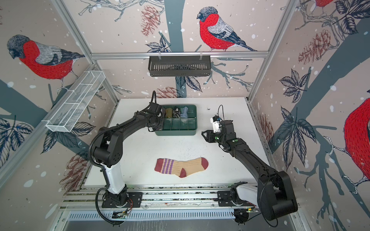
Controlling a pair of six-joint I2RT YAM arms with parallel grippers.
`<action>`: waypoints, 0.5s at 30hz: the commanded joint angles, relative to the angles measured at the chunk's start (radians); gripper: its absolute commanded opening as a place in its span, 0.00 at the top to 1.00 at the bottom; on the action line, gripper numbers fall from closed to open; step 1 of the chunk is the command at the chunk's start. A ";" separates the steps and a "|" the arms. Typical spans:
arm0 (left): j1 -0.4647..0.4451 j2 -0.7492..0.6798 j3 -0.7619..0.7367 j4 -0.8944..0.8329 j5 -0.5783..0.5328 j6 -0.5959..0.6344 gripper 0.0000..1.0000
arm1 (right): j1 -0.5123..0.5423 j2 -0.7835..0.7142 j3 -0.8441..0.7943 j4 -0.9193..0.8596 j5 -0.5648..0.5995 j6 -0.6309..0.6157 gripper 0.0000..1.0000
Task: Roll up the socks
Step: 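Open the left gripper and lift it out of the tray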
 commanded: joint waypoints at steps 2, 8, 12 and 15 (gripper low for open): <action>0.002 -0.023 -0.003 0.014 0.008 -0.007 0.48 | 0.000 -0.002 0.002 0.009 0.009 0.000 0.54; 0.002 -0.053 -0.004 0.019 0.002 -0.010 0.48 | 0.001 -0.001 0.000 0.010 0.007 -0.001 0.54; 0.002 -0.102 -0.024 0.046 0.002 -0.019 0.49 | 0.000 -0.003 0.000 0.009 0.010 -0.001 0.54; 0.002 -0.150 -0.035 0.063 0.014 -0.022 0.57 | 0.001 -0.002 0.000 0.007 0.011 -0.001 0.54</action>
